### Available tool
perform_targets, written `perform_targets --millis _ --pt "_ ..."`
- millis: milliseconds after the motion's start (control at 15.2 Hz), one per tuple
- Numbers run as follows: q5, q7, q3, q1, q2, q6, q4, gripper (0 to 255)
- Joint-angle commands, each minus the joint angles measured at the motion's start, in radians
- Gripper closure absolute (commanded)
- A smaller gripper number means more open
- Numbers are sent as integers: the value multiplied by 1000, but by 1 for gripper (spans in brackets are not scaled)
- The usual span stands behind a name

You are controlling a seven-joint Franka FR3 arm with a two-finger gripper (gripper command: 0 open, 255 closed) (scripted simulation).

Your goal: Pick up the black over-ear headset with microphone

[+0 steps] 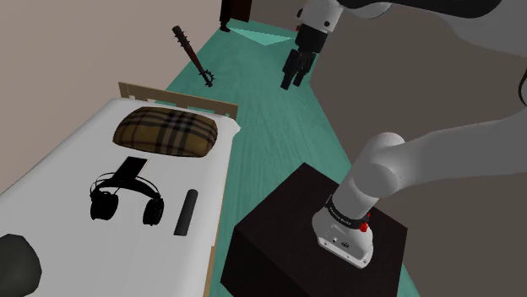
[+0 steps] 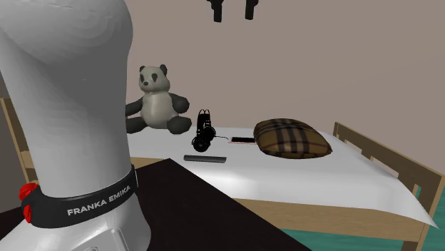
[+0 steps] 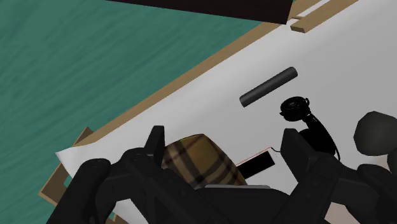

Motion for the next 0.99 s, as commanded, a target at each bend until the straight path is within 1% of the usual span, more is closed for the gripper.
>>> perform_targets --millis 0,462,924 --pt "0 0 0 0 0 0 0 0" --pt "41 31 97 65 183 179 7 0" --pt "50 68 190 114 401 336 68 0"
